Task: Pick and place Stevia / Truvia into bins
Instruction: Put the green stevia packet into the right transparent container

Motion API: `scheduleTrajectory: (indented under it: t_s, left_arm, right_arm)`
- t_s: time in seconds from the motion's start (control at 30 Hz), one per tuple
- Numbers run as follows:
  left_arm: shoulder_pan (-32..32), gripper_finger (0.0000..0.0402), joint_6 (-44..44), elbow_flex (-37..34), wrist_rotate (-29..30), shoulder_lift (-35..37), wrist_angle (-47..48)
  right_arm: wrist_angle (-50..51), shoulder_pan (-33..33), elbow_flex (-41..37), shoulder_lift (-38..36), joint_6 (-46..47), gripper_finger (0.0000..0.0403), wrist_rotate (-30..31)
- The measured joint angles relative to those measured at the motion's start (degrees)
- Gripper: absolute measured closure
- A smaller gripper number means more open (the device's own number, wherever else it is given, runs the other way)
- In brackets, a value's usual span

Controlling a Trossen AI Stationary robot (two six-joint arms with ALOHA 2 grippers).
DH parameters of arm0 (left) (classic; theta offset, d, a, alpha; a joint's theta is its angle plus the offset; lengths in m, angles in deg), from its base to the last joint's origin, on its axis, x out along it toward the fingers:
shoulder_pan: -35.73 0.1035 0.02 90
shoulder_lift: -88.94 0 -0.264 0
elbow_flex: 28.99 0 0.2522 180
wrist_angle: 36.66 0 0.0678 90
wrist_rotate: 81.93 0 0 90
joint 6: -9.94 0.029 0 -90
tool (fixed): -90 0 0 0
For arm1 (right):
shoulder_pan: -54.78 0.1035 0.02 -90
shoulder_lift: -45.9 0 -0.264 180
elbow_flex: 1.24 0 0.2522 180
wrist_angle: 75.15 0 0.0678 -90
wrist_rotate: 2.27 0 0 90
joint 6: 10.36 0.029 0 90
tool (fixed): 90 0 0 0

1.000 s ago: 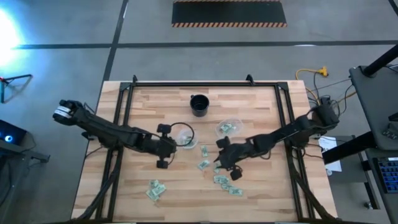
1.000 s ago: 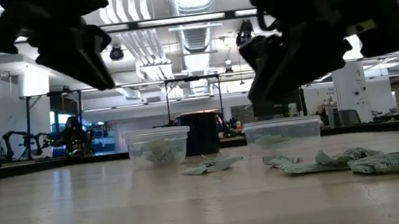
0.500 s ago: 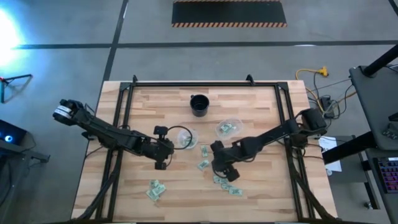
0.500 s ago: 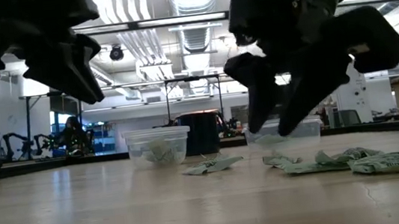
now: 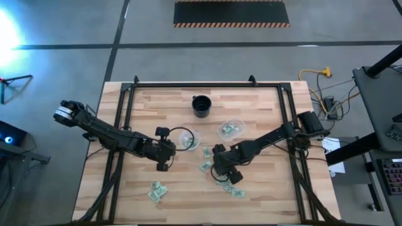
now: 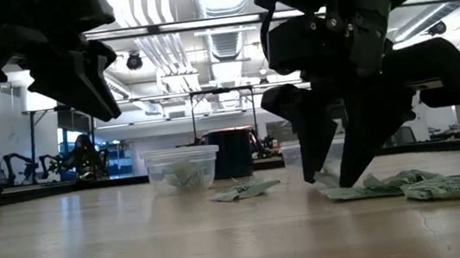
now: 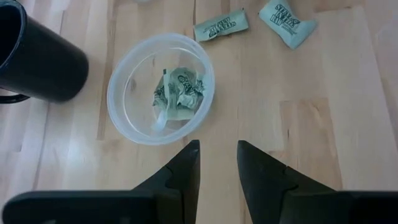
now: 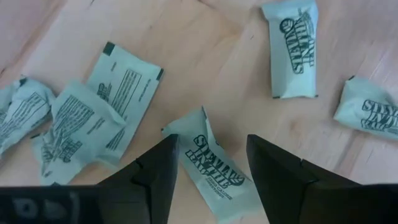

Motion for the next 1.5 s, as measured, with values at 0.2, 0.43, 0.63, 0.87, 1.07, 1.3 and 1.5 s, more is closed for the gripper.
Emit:
scheduleTrajectory:
  t_s: [0.2, 0.43, 0.63, 0.87, 1.07, 1.3, 1.5]
  left_arm:
    - [0.04, 0.0312, 0.02, 0.00, 1.07, 0.00, -0.04]
    - [0.04, 0.0312, 0.02, 0.00, 1.26, 0.00, -0.06]
    - [0.04, 0.0312, 0.00, 0.00, 1.26, 0.00, -0.08]
    - [0.04, 0.0312, 0.02, 0.00, 1.26, 0.00, -0.13]
    - [0.04, 0.0312, 0.27, 0.00, 1.26, 0.00, -0.10]
    - [0.04, 0.0312, 0.68, 0.00, 1.45, 0.00, -0.05]
    - [0.04, 0.0312, 1.62, 0.00, 1.46, 0.00, -0.48]
  right_arm:
    - [1.81, 0.00, -0.05, -0.26, 1.17, 0.0253, -0.03]
    - [2.11, 0.02, -0.13, -0.31, 1.19, 0.0305, -0.13]
    - [2.18, 0.01, -0.20, -0.49, 2.36, 0.0342, 0.22]
    - [3.61, -0.07, -0.37, -1.80, 4.28, 0.0366, 0.66]
    - [6.02, -0.11, -0.37, -5.52, 5.56, 0.0371, 3.53]
    - [10.96, -0.73, -0.37, -11.80, 5.24, 0.0371, 15.85]
    - [10.97, -5.46, -1.13, -16.83, 4.45, 0.0371, 23.02]
